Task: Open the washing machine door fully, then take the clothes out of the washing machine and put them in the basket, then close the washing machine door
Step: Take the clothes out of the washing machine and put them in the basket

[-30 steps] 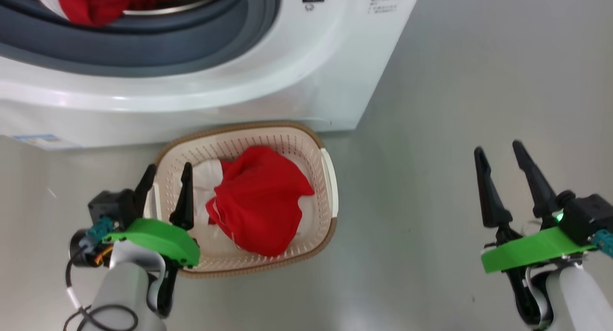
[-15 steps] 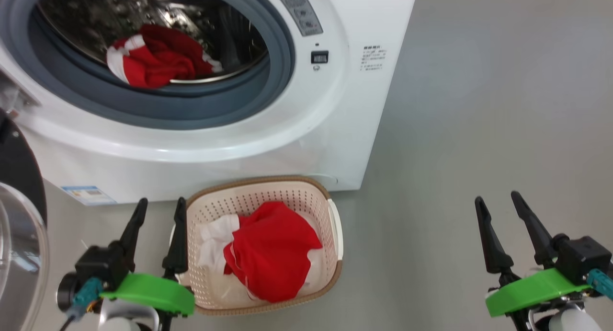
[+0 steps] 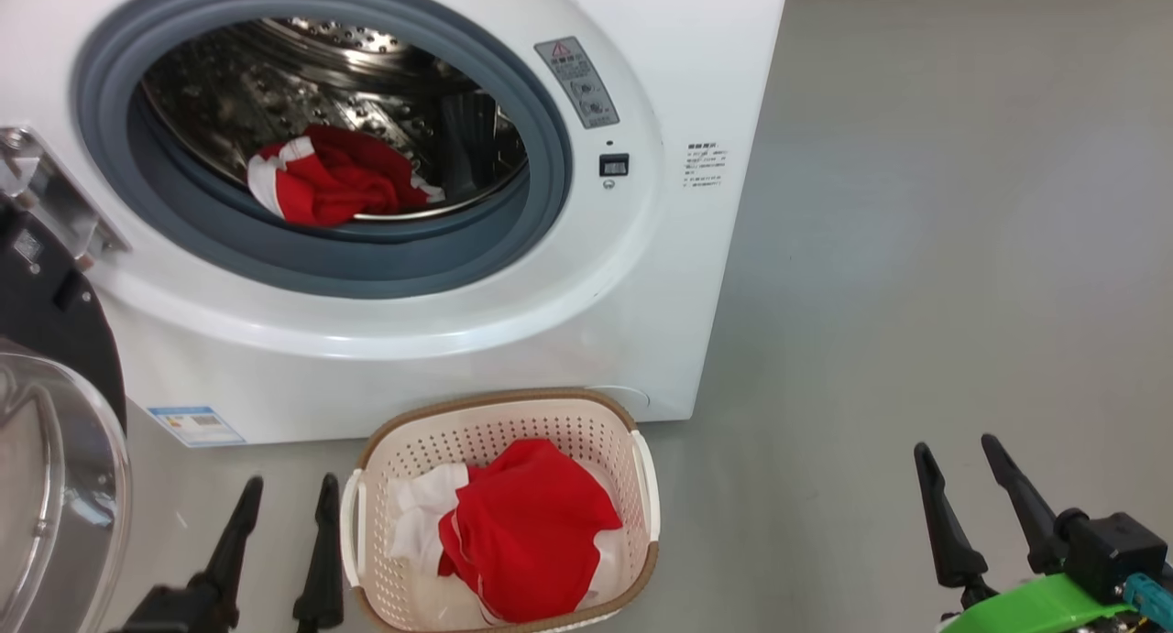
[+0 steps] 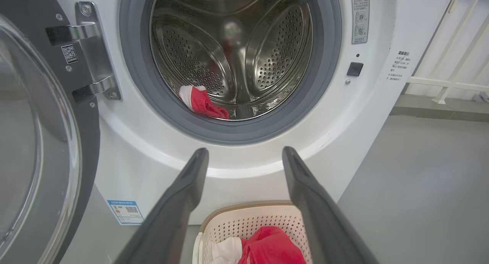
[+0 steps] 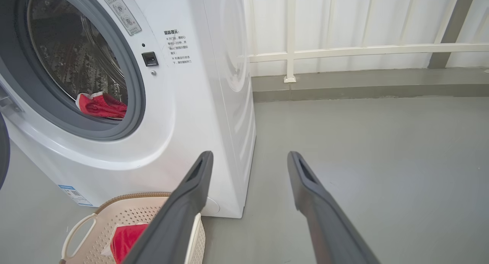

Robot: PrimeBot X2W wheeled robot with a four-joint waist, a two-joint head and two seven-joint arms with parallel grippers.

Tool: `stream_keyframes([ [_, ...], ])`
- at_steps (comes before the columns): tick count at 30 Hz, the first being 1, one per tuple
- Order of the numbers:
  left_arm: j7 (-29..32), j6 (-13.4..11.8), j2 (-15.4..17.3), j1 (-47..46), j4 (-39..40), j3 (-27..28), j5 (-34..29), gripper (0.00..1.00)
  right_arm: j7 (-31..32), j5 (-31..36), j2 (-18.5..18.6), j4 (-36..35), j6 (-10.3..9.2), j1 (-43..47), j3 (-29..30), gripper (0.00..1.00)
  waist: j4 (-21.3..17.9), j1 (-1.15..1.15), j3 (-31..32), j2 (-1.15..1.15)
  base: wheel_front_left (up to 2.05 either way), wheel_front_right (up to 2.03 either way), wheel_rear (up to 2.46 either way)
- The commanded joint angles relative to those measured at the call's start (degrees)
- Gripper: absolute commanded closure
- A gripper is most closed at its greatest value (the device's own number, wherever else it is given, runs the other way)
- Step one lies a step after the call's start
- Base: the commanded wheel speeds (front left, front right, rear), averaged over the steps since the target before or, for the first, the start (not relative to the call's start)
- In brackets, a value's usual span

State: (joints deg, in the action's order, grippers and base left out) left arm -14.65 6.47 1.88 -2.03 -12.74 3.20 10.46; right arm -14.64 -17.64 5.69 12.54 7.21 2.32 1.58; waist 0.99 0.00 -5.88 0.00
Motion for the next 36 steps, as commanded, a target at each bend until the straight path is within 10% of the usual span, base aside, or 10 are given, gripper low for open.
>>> stream_keyframes([
  [1,-0.3,-0.6,1.0,1.3,2.8,2.2,-0.2,0.00,-0.4,-0.6,0.6,-1.4,0.28,0.5,-0.8,0.00,-0.1,0.00,0.9,0.00,0.00,0.00,0.00],
  [36,-0.3,-3.0,1.0,-2.3,1.5,0.0,-1.4,0.00,-0.4,-0.4,-0.6,-2.4,0.28,0.2,-0.1,0.00,0.4,0.00,-2.6,0.00,0.00,0.00,0.00],
])
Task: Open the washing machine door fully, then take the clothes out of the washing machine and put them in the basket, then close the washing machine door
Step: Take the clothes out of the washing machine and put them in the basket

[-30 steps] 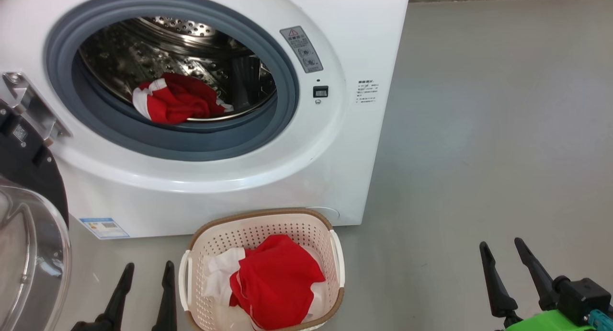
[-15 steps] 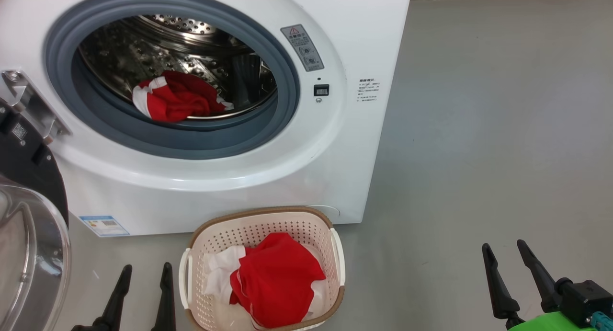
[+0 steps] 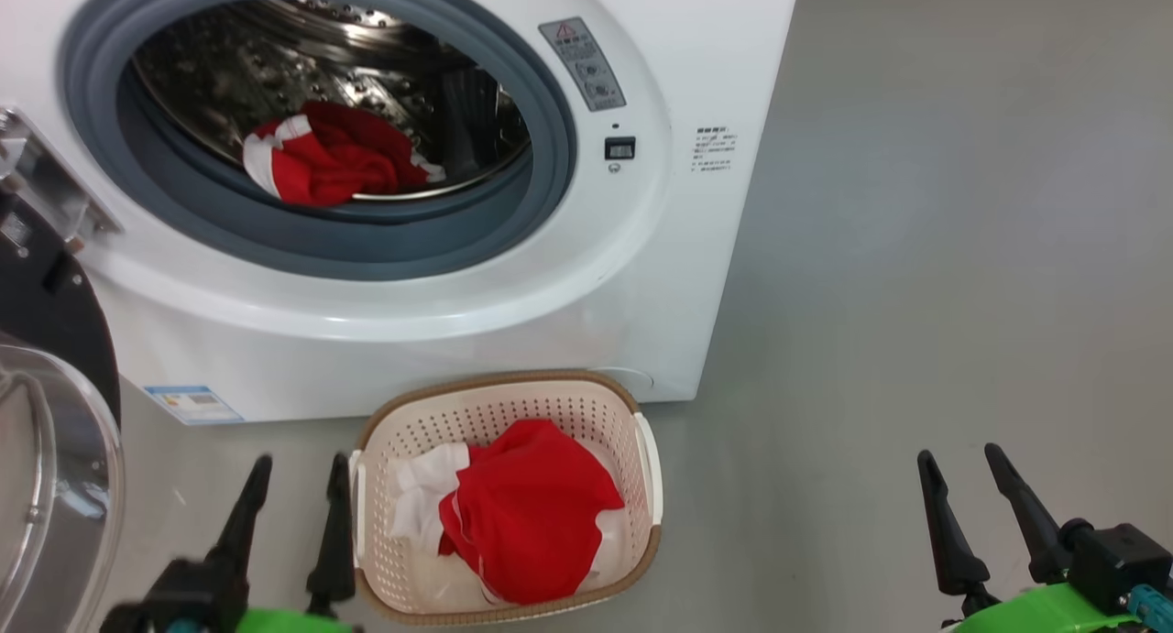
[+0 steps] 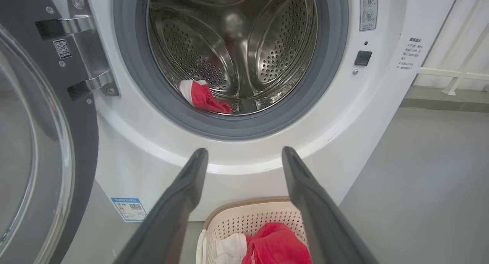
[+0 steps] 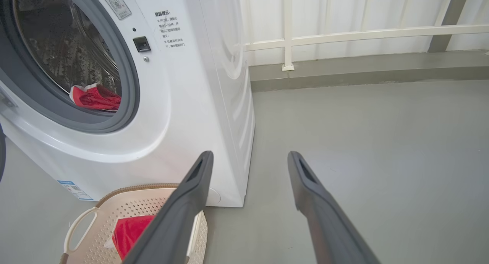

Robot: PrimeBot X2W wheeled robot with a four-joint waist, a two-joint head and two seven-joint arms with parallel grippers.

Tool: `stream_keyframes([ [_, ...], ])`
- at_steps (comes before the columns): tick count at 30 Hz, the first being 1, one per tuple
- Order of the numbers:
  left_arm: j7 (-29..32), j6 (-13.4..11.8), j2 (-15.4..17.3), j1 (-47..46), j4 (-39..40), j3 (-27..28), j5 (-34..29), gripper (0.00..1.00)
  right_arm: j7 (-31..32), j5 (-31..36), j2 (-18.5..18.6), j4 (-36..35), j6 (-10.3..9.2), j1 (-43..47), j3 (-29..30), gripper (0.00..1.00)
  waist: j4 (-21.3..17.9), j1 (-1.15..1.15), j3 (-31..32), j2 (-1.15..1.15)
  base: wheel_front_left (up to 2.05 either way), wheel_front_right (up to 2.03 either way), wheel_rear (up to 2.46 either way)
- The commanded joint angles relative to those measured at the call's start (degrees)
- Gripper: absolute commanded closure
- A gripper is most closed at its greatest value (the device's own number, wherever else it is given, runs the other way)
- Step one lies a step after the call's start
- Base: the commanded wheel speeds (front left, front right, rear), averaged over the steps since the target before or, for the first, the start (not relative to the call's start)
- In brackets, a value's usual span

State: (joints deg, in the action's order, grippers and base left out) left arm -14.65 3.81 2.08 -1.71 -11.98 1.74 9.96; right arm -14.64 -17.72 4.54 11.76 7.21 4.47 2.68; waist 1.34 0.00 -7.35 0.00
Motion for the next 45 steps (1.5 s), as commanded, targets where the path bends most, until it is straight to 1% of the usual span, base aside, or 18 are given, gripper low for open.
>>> stream_keyframes([
  [1,-0.3,-0.2,0.8,-4.0,-0.1,1.2,-1.5,0.00,-0.4,-0.4,0.5,-1.7,0.28,-2.3,-1.3,0.00,0.0,0.00,-1.8,0.00,0.00,0.00,0.00],
  [4,-0.3,-0.2,1.3,-8.7,-3.1,0.9,-3.3,0.00,-0.4,-0.4,0.4,-1.9,0.28,-3.5,-1.4,0.00,-0.3,0.00,-3.9,0.00,0.00,0.00,0.00],
  [12,-0.3,-1.4,3.4,-23.4,-12.5,-0.4,-7.0,0.00,-0.4,-0.5,0.1,-2.5,0.28,-7.2,-1.3,0.00,-1.5,0.00,-10.3,0.00,0.00,0.00,0.00],
  [13,-0.3,-1.4,3.4,-23.4,-12.5,-0.4,-7.0,0.00,-0.4,-0.5,0.1,-2.5,0.28,-7.2,-1.3,0.00,-1.5,0.00,-10.3,0.00,0.00,0.00,0.00],
  [15,-0.3,-1.8,3.9,-26.9,-14.7,-0.8,-7.8,0.00,-0.4,-0.5,0.0,-2.6,0.28,-8.1,-1.3,0.00,-1.8,0.00,-12.0,0.00,0.00,0.00,0.00],
  [25,-0.3,-3.7,7.5,-45.7,-28.7,-5.0,-13.6,0.00,-0.4,-0.5,-0.6,-3.3,0.28,-12.7,-1.3,0.00,-1.9,0.00,-19.5,0.00,0.00,0.00,0.00],
  [29,-0.3,-5.3,9.1,-52.1,-35.7,-7.2,-16.6,0.00,-0.4,-0.4,-0.8,-3.3,0.28,-13.8,-1.5,0.00,-2.0,0.00,-20.5,0.00,0.00,0.00,0.00],
  [30,-0.3,-6.1,9.7,-55.0,-39.0,-8.3,-18.0,0.00,-0.4,-0.4,-0.8,-3.2,0.28,-14.1,-1.6,0.00,-2.1,0.00,-20.8,0.00,0.00,0.00,0.00],
  [32,0.0,-7.0,10.0,-57.7,-41.9,-9.2,-19.1,0.00,-0.4,-0.4,-0.8,-3.2,0.28,-14.3,-1.7,0.00,-2.1,0.00,-21.0,0.00,0.00,0.00,0.00],
  [35,0.7,-7.9,10.4,-61.7,-45.9,-10.5,-20.5,0.00,-0.4,-0.4,-0.8,-3.3,0.28,-14.7,-1.7,0.00,-2.1,0.00,-21.5,0.00,0.00,0.00,0.00],
  [41,4.1,-9.7,11.3,-68.4,-53.1,-12.9,-23.0,0.00,-0.4,-0.5,-0.9,-3.3,0.28,-15.4,-2.2,0.00,-2.7,0.00,-22.3,0.00,0.00,0.00,0.00],
  [45,5.8,-10.1,11.8,-71.7,-56.7,-13.9,-23.7,0.00,-0.4,-0.8,-1.0,-3.3,0.28,-15.8,-2.6,0.00,-3.3,0.00,-22.9,0.00,0.00,0.00,0.00],
])
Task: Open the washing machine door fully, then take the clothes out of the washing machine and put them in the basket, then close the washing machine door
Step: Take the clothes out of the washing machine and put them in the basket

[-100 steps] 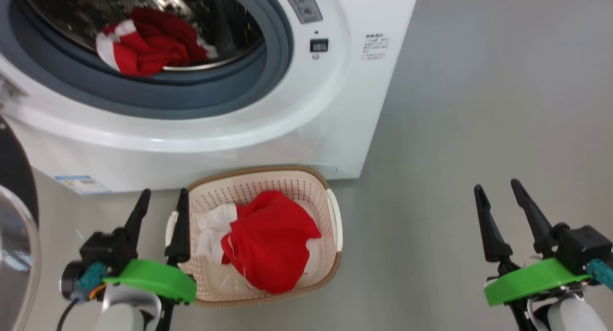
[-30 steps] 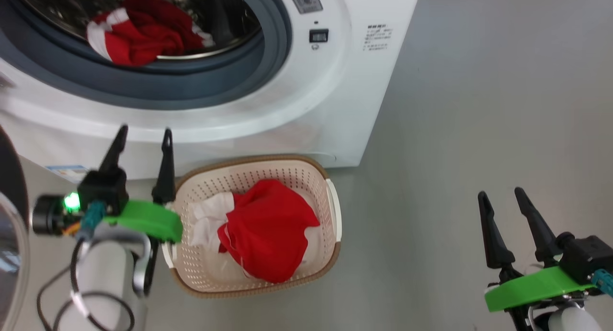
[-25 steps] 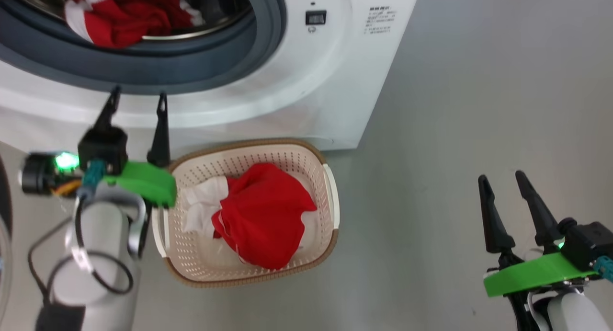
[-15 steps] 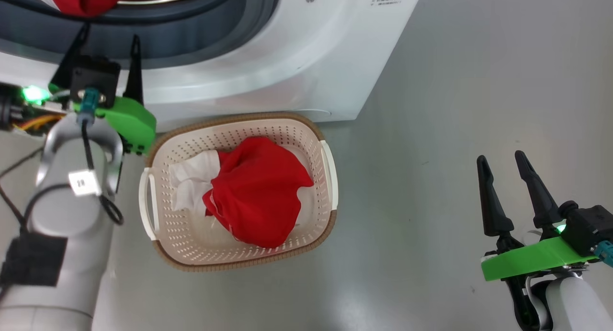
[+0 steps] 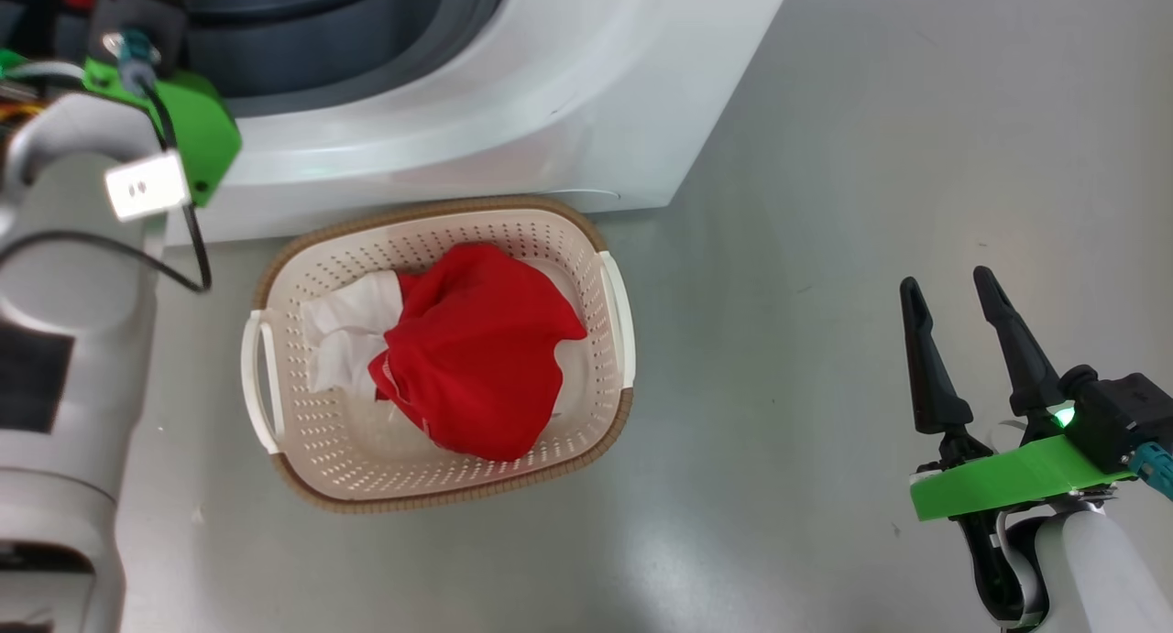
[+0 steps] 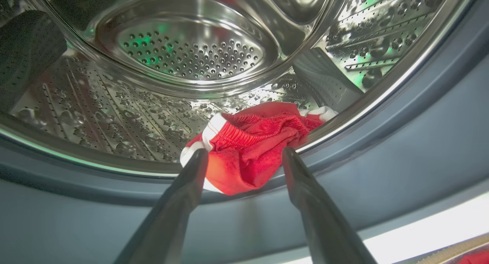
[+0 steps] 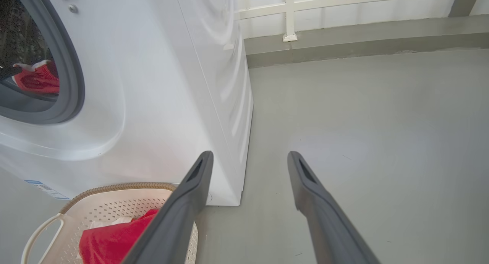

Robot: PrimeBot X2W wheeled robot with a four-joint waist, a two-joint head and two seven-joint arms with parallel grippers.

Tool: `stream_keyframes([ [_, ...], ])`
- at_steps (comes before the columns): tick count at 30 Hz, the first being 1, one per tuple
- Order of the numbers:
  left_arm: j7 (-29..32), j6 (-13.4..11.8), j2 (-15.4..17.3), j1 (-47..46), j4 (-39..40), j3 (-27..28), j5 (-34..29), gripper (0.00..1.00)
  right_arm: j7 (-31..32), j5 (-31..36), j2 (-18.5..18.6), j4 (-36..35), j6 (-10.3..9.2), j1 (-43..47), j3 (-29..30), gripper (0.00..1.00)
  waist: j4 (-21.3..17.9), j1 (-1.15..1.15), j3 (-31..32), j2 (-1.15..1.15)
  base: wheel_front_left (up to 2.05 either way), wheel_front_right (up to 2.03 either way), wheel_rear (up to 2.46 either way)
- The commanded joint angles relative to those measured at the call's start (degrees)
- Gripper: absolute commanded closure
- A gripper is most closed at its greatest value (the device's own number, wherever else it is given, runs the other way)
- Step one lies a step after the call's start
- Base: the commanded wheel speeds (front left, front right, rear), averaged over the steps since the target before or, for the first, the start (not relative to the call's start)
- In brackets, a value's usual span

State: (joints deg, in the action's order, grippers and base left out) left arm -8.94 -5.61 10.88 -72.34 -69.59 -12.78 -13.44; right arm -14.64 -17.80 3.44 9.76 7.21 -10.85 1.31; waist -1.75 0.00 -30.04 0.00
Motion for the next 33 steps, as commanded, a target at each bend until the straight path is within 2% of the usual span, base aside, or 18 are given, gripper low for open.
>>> stream_keyframes([
  [1,0.5,-0.8,3.1,-1.7,0.2,0.3,-0.4,0.00,-0.4,-0.8,0.1,-1.3,0.28,-0.6,-1.4,0.00,-0.4,0.00,-0.4,0.00,0.00,0.00,0.00],
  [8,4.8,-1.7,4.6,-4.9,-2.7,-1.3,-1.4,0.00,-0.4,-1.1,-0.2,-1.2,0.28,-1.6,-2.4,0.00,-1.7,0.00,-1.9,0.00,0.00,0.00,0.00],
  [26,9.7,-3.8,8.0,-6.6,-4.1,-2.6,-0.6,0.00,-0.4,-1.6,-0.5,-1.4,0.28,-2.5,-3.6,0.00,-4.4,0.00,-3.5,0.00,0.00,0.00,0.00],
  [28,9.9,-4.0,8.3,-6.7,-4.1,-2.9,-0.6,0.09,-0.4,-1.7,-0.5,-1.3,0.28,-2.6,-3.7,0.00,-4.5,0.00,-3.6,0.00,0.00,0.00,0.00],
  [29,9.8,-4.1,8.4,-6.6,-4.2,-3.0,-0.5,0.25,-0.4,-1.7,-0.5,-1.3,0.28,-2.6,-3.7,0.00,-4.5,0.00,-3.6,0.00,0.00,0.00,0.00],
  [30,9.8,-4.1,8.5,-6.6,-4.2,-3.0,-0.4,0.50,-0.4,-1.7,-0.5,-1.3,0.28,-2.6,-3.6,0.00,-4.5,0.00,-3.5,0.00,0.00,0.00,0.00],
  [32,9.8,-4.3,8.7,-6.4,-4.2,-3.2,-0.2,0.64,-0.4,-1.7,-0.5,-1.3,0.28,-2.6,-3.6,0.00,-4.5,0.00,-3.5,0.00,0.00,0.00,0.00],
  [33,9.8,-4.4,8.8,-6.4,-4.2,-3.3,-0.1,0.80,-0.4,-1.7,-0.5,-1.3,0.28,-2.6,-3.7,0.00,-4.5,0.00,-3.4,0.00,0.00,0.00,0.00],
])
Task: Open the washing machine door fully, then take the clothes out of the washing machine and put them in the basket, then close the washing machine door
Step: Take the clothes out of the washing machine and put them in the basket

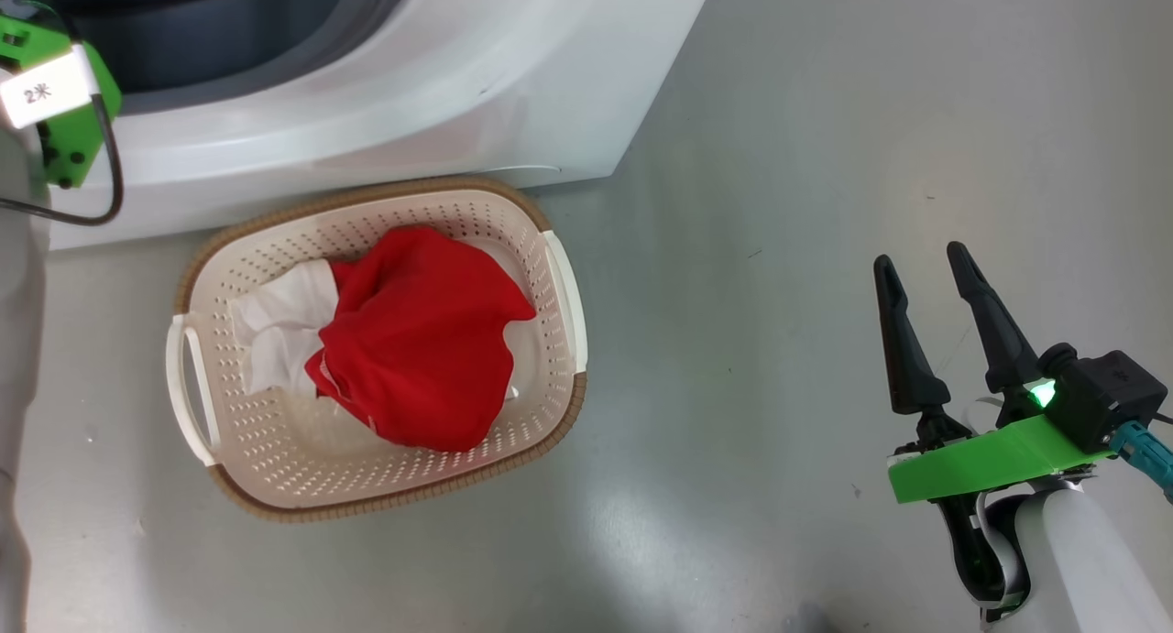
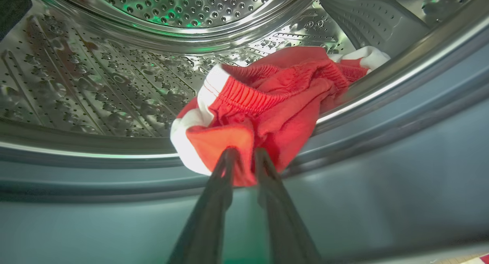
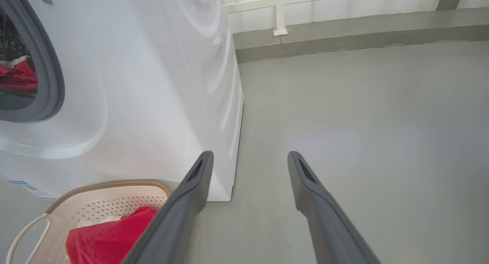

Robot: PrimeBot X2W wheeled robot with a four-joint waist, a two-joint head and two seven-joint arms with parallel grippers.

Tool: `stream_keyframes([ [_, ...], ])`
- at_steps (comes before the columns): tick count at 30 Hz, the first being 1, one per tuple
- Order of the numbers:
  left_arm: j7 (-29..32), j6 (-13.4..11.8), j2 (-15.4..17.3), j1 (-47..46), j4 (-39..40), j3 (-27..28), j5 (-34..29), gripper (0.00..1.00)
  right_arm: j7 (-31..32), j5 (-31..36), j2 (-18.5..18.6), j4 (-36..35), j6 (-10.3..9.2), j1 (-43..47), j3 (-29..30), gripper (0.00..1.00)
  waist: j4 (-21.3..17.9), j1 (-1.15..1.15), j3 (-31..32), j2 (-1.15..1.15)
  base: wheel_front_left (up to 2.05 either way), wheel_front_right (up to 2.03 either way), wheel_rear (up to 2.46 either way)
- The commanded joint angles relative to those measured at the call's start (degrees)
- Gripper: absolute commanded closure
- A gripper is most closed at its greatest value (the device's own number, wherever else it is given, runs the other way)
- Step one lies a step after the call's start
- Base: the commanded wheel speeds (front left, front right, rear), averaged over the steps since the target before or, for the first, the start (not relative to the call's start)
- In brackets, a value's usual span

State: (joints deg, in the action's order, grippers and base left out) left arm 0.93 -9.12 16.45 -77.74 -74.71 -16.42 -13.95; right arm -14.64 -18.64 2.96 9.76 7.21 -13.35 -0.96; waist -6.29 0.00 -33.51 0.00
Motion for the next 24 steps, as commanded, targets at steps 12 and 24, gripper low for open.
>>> stream_keyframes([
  [12,-6.7,-1.2,-0.1,1.1,1.3,1.4,4.3,1.00,-0.4,-0.6,-0.1,-1.2,0.28,0.8,-0.3,0.00,1.9,0.00,2.2,0.00,0.00,0.00,0.00],
  [24,-15.7,4.2,-4.6,6.6,4.3,9.4,16.1,1.00,-0.4,0.1,0.5,-1.0,0.28,2.7,0.3,0.00,4.6,0.00,6.2,0.00,0.00,0.00,0.00],
])
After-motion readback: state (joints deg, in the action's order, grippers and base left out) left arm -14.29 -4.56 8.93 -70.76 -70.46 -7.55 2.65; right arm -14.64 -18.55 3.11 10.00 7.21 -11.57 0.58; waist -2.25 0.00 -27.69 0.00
